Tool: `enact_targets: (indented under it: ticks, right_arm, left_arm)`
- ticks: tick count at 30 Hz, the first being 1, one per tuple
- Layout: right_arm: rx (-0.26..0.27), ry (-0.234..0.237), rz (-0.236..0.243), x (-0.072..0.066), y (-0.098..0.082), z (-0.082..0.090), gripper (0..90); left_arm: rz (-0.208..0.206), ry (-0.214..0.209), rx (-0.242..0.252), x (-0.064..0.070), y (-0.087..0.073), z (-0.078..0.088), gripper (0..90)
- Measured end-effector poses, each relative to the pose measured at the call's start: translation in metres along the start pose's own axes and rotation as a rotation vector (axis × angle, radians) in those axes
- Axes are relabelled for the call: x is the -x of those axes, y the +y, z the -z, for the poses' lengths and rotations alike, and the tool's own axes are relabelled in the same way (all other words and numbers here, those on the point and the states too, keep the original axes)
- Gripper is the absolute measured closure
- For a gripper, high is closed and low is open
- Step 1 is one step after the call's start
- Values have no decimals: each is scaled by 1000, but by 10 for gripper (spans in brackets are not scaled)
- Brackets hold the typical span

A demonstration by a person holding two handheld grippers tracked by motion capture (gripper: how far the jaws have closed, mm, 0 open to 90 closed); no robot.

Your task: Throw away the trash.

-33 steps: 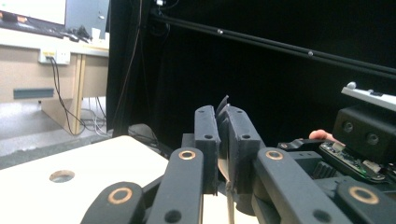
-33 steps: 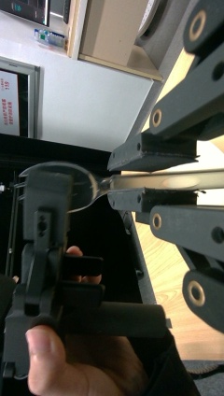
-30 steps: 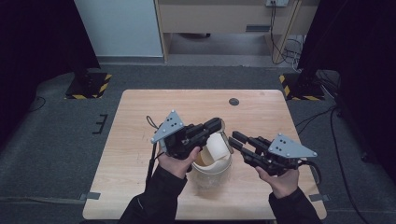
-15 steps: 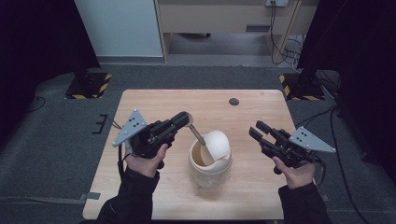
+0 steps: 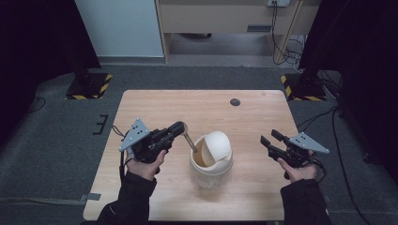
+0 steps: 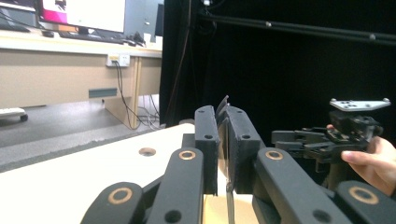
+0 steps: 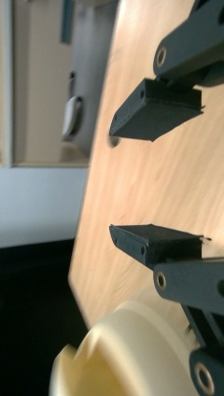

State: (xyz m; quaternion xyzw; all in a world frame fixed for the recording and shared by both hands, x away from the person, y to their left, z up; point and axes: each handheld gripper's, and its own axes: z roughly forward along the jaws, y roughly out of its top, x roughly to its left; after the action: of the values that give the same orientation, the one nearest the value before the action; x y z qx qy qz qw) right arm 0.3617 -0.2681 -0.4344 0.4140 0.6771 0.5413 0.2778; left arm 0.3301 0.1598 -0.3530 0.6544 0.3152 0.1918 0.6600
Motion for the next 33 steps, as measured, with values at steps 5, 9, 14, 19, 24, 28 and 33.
enact_targets:
  ticks: [5, 9, 14, 19, 24, 28, 33]
  right_arm:
    - [-52, -24, 6, 7, -12, -5, 399]
    - [-73, -31, 18, 8, -16, -8, 389]
    - [-83, -27, 26, 8, -18, -9, 383]
    - [-86, -26, 26, 8, -18, -10, 382]
    - [-99, -33, 27, 10, -20, -9, 375]
    - [-116, -48, 23, 13, -24, -10, 338]
    - [-157, -86, 17, 19, -30, -13, 266]
  left_arm:
    - [-12, -14, -47, 4, -14, -13, 840]
    - [-26, -31, -90, 5, -25, -22, 838]
    - [-21, -42, -116, 4, -33, -27, 780]
    - [-21, -47, -115, 0, -37, -26, 667]
    - [-30, -22, -109, -6, -37, -15, 583]
    - [-32, 16, -131, -17, -42, 1, 525]
    - [-10, 82, -185, -37, -59, 21, 409]
